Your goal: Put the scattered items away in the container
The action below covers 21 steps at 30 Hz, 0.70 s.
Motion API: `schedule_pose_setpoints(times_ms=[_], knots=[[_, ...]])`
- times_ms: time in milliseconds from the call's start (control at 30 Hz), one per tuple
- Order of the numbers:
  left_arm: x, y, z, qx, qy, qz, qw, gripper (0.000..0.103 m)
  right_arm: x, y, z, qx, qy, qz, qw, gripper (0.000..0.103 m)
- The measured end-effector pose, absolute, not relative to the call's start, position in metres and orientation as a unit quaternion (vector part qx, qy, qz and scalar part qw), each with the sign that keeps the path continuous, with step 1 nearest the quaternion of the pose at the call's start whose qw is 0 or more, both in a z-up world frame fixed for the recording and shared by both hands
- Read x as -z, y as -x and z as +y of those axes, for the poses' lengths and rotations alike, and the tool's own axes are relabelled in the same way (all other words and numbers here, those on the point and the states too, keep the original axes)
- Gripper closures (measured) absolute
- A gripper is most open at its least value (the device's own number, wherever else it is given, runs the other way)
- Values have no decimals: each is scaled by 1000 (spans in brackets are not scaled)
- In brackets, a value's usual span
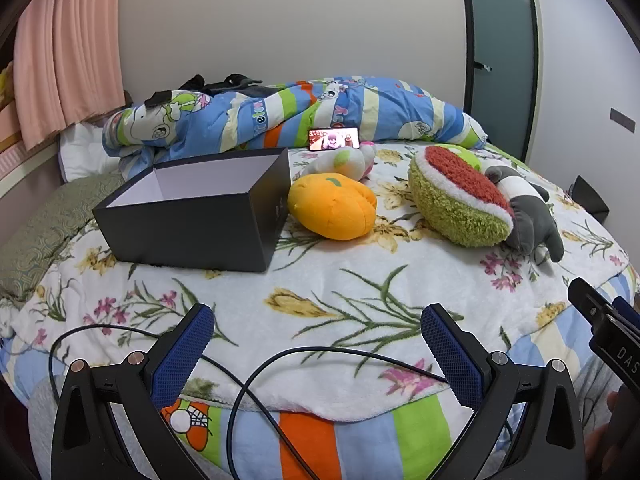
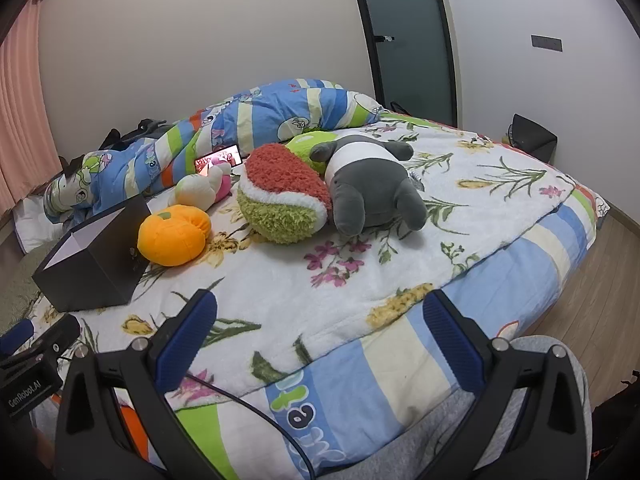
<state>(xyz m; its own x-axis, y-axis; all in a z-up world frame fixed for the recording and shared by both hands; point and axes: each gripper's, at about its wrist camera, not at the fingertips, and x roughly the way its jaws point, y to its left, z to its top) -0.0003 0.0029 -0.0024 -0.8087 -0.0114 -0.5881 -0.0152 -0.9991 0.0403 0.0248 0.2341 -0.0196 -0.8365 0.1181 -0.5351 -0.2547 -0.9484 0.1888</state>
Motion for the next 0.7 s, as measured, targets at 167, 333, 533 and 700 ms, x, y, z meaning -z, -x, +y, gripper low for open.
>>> schedule_pose_setpoints(times_ms=[167,333,533,700], knots=[[1,0,3,-951,310,21,0,0,19,-25,234,-950,269,127,98,0],[2,0,3,-950,310,21,0,0,20,-24,235,-949,271,128,96,0],[2,0,3,-950,311,20,1,0,20,-24,235,-949,271,128,96,0],[3,0,4,-950,311,20,3,0,20,-24,235,-949,271,128,97,0]])
